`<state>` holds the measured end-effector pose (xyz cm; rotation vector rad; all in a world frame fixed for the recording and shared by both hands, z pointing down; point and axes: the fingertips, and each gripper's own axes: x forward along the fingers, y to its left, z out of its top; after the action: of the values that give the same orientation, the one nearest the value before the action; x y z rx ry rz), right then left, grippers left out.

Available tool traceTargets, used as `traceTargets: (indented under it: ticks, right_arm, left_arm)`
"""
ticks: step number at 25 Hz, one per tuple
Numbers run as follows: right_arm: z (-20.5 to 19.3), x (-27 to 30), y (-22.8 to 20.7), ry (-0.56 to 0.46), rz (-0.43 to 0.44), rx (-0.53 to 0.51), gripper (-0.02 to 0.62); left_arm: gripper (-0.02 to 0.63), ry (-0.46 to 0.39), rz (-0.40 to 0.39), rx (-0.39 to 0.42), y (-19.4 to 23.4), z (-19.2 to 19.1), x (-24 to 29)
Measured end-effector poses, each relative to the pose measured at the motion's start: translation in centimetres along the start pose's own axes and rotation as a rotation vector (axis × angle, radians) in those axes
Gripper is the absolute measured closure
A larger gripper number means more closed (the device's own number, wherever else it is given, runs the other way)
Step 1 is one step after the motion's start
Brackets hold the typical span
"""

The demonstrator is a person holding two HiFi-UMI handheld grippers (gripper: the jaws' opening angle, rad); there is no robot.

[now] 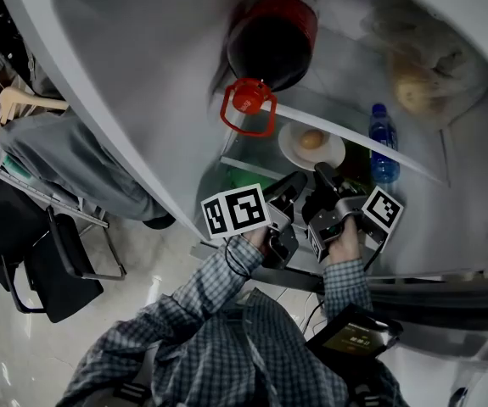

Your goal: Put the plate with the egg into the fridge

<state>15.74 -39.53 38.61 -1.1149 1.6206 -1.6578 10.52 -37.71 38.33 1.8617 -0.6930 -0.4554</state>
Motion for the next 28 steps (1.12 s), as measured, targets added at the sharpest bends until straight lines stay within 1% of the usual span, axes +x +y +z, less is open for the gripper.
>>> traceTargets:
  ticks: [3,9,21,28]
  right_arm:
    - [-0.1,0.0,-0.1,0.003,-0.003,-0.007,0.565]
    - [-0.1,-0.1,-0.1,0.001,-0.007,-0.017,0.565]
    - [-0.4,-0.6,0.0,0.009,0.003,-0.018,0.565]
    - [-0.4,-1.6,0.4,-0.004,0.01,-0.024,0.565]
  left_arm:
    - [0.575,0.005,0.006,0.033,0.2,0.1,0.5]
    - [0.575,0.009,0.003,0.037,0.1,0.3,1.2]
    - [0.575,0.0,0.003,0.009,0.2,0.6,1.6]
    - [0.577,-0.011,-0.002,-0.015,0.1,0.7,1.5]
